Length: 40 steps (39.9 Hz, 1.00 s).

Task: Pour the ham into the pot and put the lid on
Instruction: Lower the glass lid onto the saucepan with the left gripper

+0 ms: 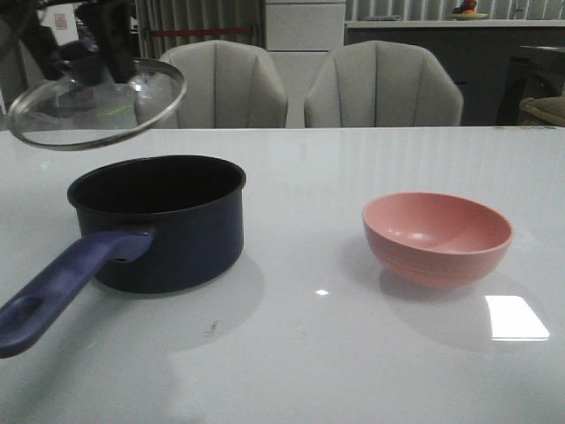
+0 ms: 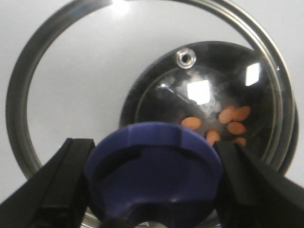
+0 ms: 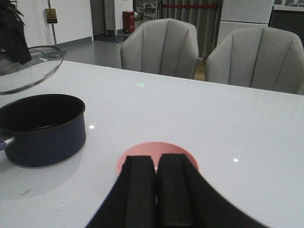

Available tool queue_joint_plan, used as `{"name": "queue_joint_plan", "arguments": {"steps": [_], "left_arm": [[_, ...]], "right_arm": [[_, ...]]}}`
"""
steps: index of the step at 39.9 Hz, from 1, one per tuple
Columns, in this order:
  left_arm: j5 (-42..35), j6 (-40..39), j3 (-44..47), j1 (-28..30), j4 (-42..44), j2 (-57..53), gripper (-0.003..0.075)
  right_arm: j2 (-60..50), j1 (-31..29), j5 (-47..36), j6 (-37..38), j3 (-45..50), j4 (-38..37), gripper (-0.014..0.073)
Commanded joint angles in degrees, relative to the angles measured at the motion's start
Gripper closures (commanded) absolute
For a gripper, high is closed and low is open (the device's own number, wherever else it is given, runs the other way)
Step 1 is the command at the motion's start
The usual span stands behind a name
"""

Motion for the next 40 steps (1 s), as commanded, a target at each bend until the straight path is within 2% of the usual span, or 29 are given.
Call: {"name": "queue_joint_plan", "arguments": {"steps": [1,8,40], "left_arm": [[0.8,0.0,-2.0,-2.5,0.3,-1.3,0.0372],[0.8,0.0,-2.0,-5.1,0.5,0.4,0.0372],[0.8,0.0,-2.0,-5.1,-3.0,2.0,0.0372]], "right_arm": [[0.4,0.2,-4.0,-0.4,-1.6,0.0,0.0449],[0.4,0.2,-4.0,-0.4,-1.6,0.0,0.0449],[0.4,0.2,-4.0,-0.4,-1.6,0.0,0.0449]]}}
